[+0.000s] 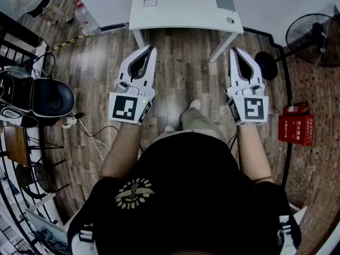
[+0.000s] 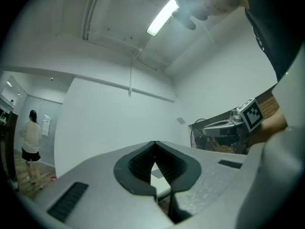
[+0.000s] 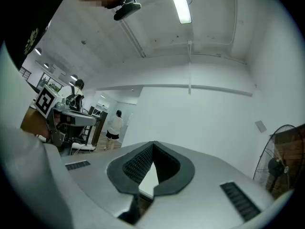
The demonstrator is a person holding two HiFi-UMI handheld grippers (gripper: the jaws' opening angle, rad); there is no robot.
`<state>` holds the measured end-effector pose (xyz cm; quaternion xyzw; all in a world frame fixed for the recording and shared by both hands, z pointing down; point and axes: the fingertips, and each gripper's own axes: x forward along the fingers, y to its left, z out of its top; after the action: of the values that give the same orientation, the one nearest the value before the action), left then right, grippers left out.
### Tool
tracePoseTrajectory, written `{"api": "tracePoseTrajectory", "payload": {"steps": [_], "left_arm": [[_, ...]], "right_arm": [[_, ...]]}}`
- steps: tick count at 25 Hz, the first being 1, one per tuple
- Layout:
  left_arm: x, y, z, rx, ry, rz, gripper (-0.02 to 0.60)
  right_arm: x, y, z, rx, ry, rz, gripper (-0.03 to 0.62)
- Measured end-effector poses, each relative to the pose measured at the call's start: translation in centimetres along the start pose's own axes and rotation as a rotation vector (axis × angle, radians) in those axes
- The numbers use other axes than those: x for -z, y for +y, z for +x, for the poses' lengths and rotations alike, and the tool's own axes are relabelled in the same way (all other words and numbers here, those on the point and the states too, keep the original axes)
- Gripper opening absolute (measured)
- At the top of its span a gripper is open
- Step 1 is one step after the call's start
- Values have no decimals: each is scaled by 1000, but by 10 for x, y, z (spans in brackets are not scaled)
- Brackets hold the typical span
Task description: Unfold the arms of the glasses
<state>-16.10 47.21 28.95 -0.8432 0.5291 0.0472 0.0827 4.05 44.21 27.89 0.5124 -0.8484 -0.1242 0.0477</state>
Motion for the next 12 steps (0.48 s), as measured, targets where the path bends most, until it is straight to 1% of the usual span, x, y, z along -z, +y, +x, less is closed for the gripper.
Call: {"api": "tracePoseTrajectory", "payload": {"steps": [3,7,12], "left_arm": [[2,10,-3,-11,4,-4,6],[6,24,-7,-25,17,5,7],[16,36,-7,-66,64,37,6]], "right_arm": [[0,5,4,-24,-34,7,-5],[2,7,8,-28,-45,27,-5],[-1,12,9,-43,-54,23,-5]]}}
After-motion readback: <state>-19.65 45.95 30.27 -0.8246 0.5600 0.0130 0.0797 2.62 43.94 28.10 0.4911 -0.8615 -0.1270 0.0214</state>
